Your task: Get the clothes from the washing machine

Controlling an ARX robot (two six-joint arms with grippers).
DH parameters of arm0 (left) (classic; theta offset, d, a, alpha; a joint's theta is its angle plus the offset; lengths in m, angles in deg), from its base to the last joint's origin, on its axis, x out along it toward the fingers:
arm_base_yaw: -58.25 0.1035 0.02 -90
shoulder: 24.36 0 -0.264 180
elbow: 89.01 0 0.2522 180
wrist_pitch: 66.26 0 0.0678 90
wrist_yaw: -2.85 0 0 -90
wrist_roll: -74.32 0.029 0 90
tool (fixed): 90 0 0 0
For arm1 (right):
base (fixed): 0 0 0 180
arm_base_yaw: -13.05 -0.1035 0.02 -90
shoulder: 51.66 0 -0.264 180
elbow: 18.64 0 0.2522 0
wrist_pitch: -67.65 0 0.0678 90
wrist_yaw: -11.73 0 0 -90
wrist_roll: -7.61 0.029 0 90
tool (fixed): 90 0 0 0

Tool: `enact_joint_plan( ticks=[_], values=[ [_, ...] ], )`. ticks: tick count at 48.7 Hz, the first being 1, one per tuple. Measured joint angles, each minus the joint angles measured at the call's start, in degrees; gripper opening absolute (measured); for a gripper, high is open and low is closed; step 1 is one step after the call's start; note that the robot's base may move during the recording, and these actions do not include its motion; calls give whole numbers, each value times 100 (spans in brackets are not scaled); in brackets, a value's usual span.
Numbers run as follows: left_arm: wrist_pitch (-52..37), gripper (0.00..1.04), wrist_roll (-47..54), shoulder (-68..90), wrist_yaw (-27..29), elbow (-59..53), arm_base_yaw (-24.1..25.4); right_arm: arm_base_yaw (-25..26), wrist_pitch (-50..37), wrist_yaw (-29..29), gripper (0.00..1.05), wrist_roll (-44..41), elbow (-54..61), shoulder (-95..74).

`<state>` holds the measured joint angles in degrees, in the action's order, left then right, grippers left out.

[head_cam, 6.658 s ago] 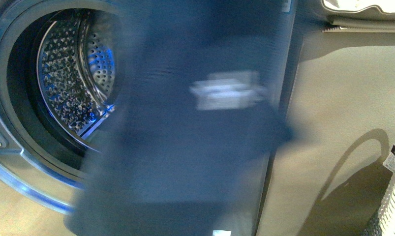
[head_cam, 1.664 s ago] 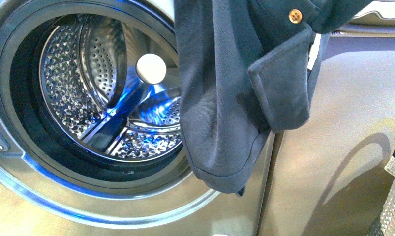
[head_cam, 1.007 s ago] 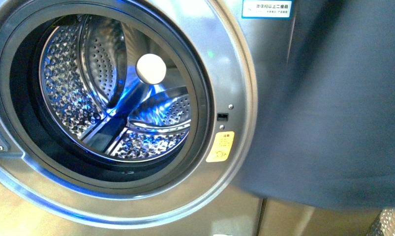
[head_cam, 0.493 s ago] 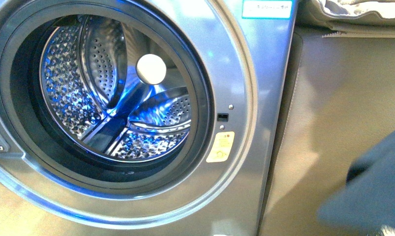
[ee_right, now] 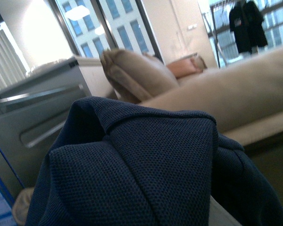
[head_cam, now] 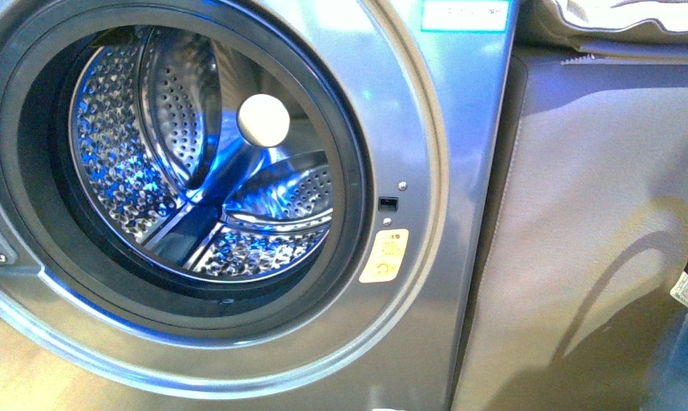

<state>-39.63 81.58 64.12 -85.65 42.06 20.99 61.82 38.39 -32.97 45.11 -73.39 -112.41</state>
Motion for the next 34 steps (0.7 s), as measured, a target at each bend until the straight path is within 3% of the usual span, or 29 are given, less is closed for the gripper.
enact_joint_plan(
  ticks=[9, 25, 34],
  values=[
    [-2, 98, -2, 0, 2, 0, 2, -223, 490, 133, 6, -391, 909, -496],
    [-2, 98, 0, 0, 0, 0, 0, -413, 1137, 267, 62, -1045, 2236, -914],
    [-2, 98, 0, 0, 2, 0, 0, -774, 1563, 168, 95, -1235, 2809, -531]
  ],
)
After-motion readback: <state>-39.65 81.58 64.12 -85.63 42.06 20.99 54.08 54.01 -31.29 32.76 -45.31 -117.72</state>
